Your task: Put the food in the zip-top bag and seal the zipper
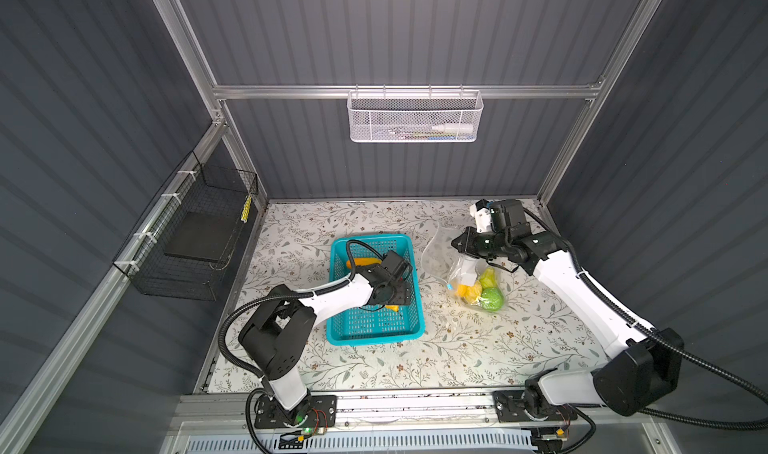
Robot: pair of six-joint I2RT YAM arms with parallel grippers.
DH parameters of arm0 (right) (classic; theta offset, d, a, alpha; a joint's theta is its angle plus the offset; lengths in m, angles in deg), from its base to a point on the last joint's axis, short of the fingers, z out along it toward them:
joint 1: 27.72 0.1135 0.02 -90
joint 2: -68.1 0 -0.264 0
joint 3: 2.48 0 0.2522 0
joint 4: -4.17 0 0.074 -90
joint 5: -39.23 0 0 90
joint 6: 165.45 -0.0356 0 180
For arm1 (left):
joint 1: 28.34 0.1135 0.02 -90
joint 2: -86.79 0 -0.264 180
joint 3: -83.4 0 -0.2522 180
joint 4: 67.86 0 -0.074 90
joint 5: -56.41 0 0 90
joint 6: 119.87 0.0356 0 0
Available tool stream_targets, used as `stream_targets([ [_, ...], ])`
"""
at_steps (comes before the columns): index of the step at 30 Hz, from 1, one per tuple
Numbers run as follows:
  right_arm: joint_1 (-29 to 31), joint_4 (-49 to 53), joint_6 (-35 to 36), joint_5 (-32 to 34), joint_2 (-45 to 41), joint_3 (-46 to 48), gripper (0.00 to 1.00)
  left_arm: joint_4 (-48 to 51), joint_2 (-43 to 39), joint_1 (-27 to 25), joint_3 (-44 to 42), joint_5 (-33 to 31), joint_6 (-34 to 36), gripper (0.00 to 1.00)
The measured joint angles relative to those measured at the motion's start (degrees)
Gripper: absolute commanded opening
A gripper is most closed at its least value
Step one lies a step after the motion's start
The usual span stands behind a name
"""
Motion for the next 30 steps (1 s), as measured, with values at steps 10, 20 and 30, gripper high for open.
stream_targets([
  [10, 0.0, 0.1, 0.0, 0.2, -0.7, 0.0, 0.00, 0.0, 1.1, 0.0, -0.7, 0.0, -0.2, 0.81],
  [20, 0.0, 0.1, 0.0, 0.2, -0.7, 0.0, 0.00, 0.0, 2.0, 0.0, -0.7, 0.0, -0.1, 0.76],
  [30, 0.0, 0.2, 0.0, 0.2, -0.7, 0.0, 0.00, -0.1, 2.6, 0.0, -0.7, -0.1, 0.5, 0.57],
])
